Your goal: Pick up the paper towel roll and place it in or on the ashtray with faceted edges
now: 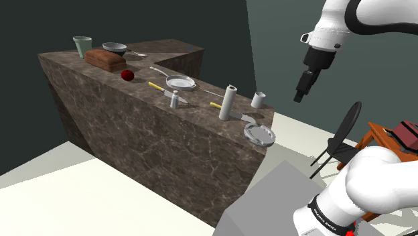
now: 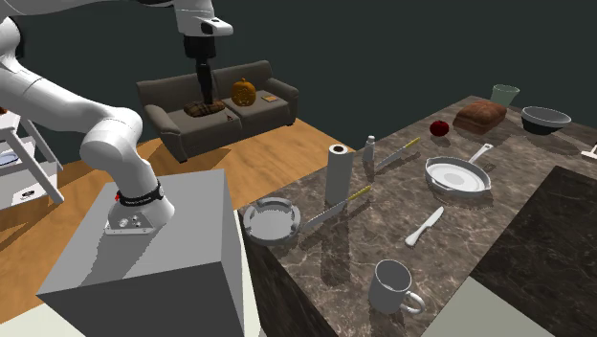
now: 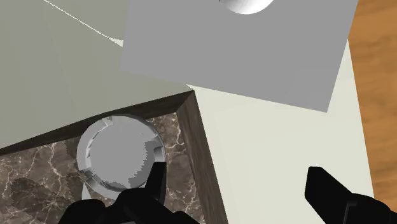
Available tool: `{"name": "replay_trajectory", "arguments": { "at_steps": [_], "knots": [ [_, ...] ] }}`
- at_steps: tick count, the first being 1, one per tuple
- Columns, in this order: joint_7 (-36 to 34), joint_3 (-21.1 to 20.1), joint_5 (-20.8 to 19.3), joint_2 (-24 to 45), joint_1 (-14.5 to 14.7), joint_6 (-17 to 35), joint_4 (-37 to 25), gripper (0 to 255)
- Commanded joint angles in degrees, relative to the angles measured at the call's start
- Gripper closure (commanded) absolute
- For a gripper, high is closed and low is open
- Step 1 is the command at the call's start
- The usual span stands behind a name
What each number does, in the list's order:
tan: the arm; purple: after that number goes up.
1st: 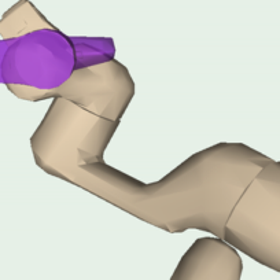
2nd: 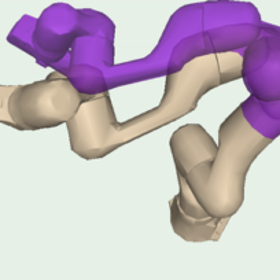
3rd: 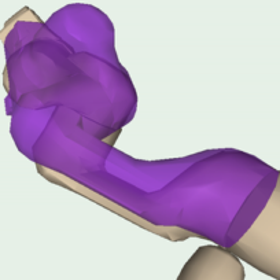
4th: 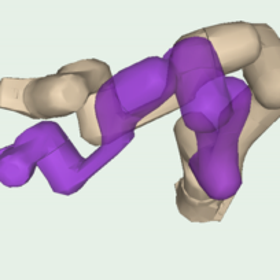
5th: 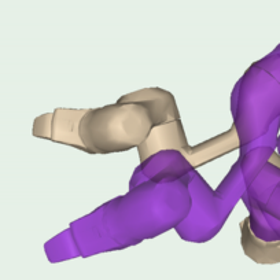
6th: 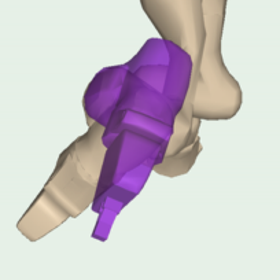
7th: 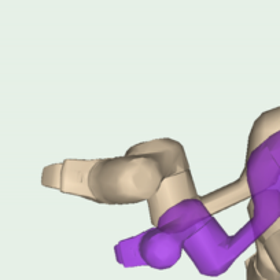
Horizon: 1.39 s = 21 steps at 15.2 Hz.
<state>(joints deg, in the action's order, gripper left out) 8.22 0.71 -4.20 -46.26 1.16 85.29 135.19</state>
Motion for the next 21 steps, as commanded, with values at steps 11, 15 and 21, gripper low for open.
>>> {"name": "replay_trajectory", "arguments": {
  "at_steps": [11, 15, 21],
  "knots": [
    [3.8, 4.5, -0.1, 20.8, -0.5, 13.2, -8.2, 0],
    [5.7, 6.1, 0.9, 29.6, -0.6, 16.7, -13.5, 0],
    [8.7, 7.8, 3.4, 43.0, -0.9, 19.8, -23.9, 0]
  ]
}}
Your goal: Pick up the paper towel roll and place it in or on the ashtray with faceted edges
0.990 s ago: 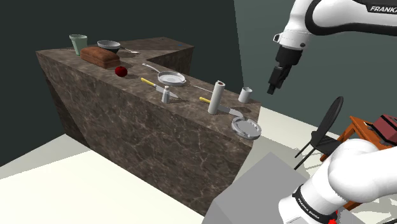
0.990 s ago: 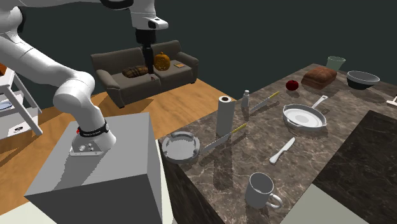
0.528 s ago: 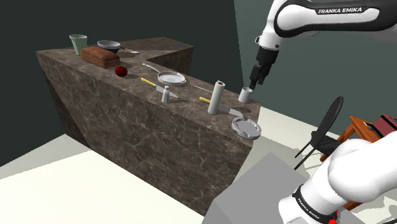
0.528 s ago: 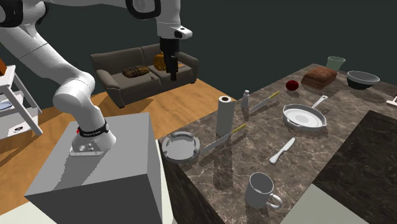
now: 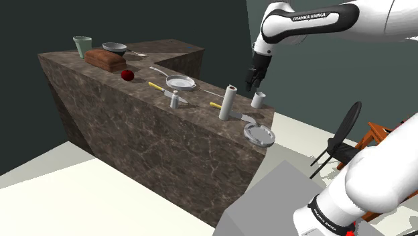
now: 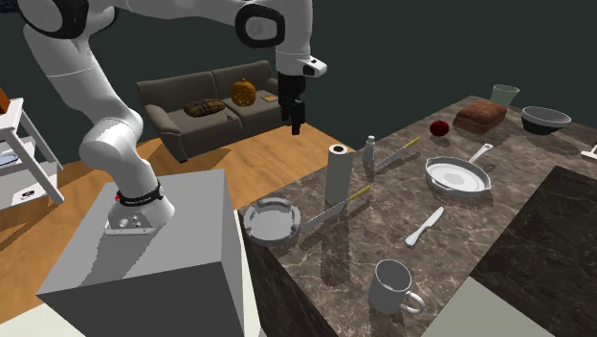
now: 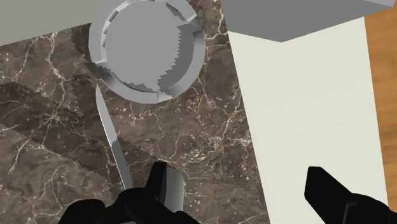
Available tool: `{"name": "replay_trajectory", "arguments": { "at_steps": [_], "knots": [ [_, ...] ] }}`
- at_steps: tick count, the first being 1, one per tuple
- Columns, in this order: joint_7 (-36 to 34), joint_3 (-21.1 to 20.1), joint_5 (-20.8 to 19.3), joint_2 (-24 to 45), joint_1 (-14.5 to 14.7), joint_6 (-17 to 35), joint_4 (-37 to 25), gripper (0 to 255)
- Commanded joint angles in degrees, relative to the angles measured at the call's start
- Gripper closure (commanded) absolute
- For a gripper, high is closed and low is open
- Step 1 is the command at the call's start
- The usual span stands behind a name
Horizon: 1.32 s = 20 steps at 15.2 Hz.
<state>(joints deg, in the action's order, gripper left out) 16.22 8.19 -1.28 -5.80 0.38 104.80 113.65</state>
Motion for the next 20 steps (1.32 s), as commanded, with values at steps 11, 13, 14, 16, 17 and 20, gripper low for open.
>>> {"name": "replay_trajectory", "arguments": {
  "at_steps": [11, 13, 14, 16, 17, 20],
  "knots": [
    [5.7, 1.1, 6.8, 29.2, -3.2, -1.9, -30.6, 0],
    [6.1, 0.9, 7.7, 33.8, -4.0, -3.3, -36.5, 0],
    [6.1, 0.9, 7.7, 33.8, -4.0, -2.5, -35.8, 0],
    [6.1, 0.8, 7.7, 33.9, -3.9, -1.0, -34.3, 0],
    [6.2, 0.8, 7.8, 33.9, -3.9, -0.3, -33.6, 0],
    [6.2, 0.8, 7.9, 34.1, -3.8, 1.9, -31.6, 0]
  ]
}}
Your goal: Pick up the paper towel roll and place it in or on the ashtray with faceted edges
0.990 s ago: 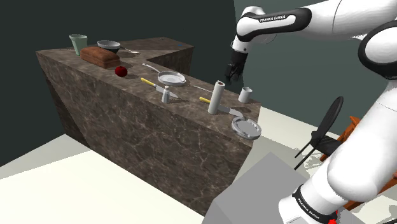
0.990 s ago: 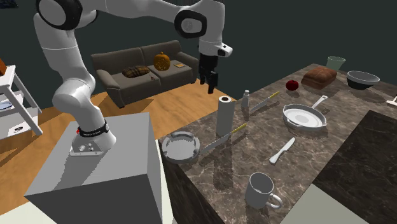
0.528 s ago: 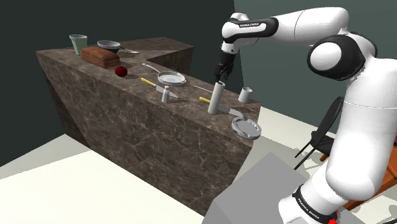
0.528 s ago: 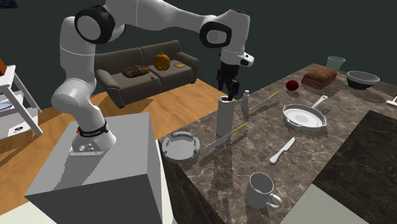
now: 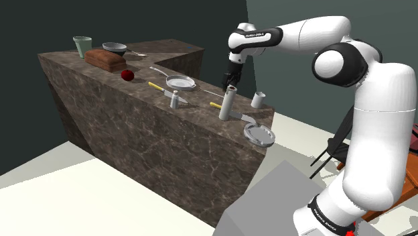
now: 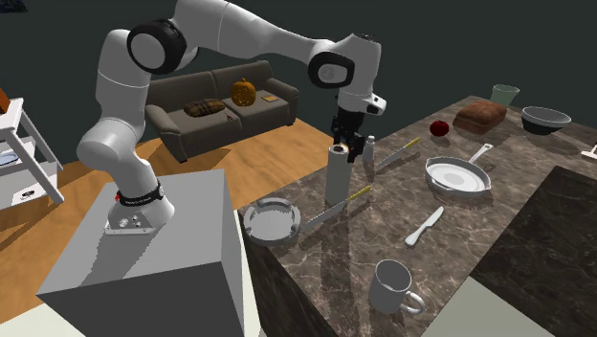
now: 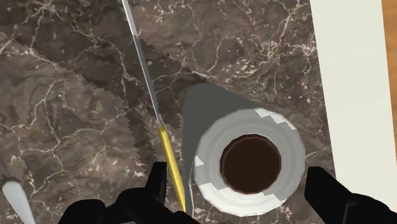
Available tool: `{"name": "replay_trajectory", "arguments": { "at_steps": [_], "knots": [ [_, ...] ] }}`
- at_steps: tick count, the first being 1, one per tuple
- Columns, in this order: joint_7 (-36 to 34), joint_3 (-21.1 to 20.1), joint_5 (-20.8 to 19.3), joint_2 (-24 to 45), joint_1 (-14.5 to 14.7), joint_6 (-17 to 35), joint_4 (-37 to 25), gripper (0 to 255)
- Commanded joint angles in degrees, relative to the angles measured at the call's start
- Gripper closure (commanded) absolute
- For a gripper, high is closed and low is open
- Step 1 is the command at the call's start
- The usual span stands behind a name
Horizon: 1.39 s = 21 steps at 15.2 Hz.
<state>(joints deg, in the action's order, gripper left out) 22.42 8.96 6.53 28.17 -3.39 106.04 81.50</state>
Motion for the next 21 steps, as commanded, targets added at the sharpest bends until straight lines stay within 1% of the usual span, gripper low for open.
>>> {"name": "replay_trajectory", "arguments": {
  "at_steps": [1, 8, 9, 18, 21],
  "knots": [
    [0.1, 0.0, 0.1, 0.2, 0.0, 1.1, 0.9, 0],
    [0.1, 0.0, 0.1, 0.2, 0.0, 1.1, 0.9, 0],
    [0.1, 0.0, 0.1, 0.2, 0.0, 1.1, 0.9, 255],
    [0.1, 0.0, 0.1, 0.2, 0.0, 1.1, 0.9, 255],
    [-0.1, 0.0, -0.1, -0.2, 0.0, -1.0, -0.8, 255]
  ]
}}
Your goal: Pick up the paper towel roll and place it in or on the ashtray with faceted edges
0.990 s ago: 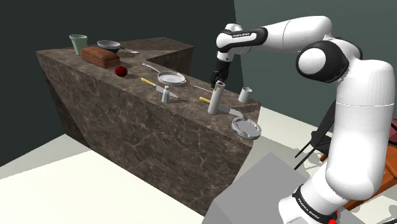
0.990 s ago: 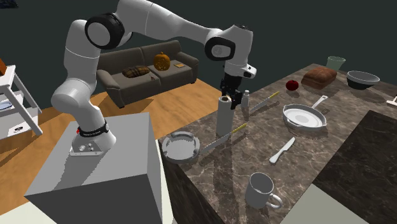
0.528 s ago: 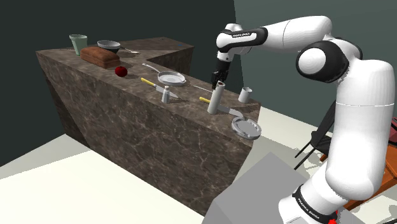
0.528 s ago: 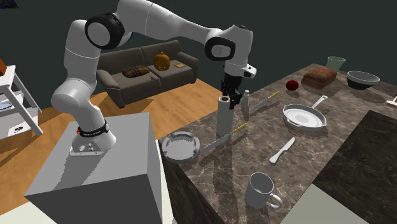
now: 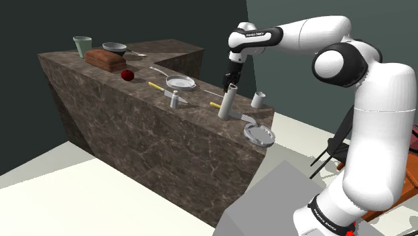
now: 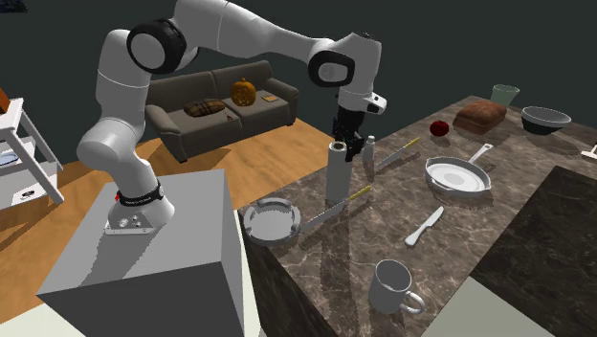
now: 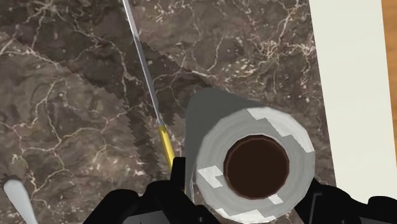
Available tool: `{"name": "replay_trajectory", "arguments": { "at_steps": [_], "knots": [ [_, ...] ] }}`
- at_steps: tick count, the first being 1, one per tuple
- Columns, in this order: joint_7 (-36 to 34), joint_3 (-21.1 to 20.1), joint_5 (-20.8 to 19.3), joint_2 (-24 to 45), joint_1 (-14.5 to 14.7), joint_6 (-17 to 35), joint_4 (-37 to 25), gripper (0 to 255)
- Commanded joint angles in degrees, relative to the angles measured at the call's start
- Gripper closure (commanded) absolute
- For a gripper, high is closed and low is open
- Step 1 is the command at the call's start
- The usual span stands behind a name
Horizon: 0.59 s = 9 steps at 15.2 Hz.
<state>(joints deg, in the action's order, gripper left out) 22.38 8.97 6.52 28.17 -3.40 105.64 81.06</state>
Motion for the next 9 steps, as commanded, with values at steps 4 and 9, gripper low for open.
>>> {"name": "replay_trajectory", "arguments": {
  "at_steps": [4, 9],
  "knots": [
    [-0.2, 0.1, -0.2, -0.6, -0.1, -3.4, -2.8, 255],
    [-0.4, 0.1, -0.2, -0.8, -0.2, -7.2, -6.4, 255]
  ]
}}
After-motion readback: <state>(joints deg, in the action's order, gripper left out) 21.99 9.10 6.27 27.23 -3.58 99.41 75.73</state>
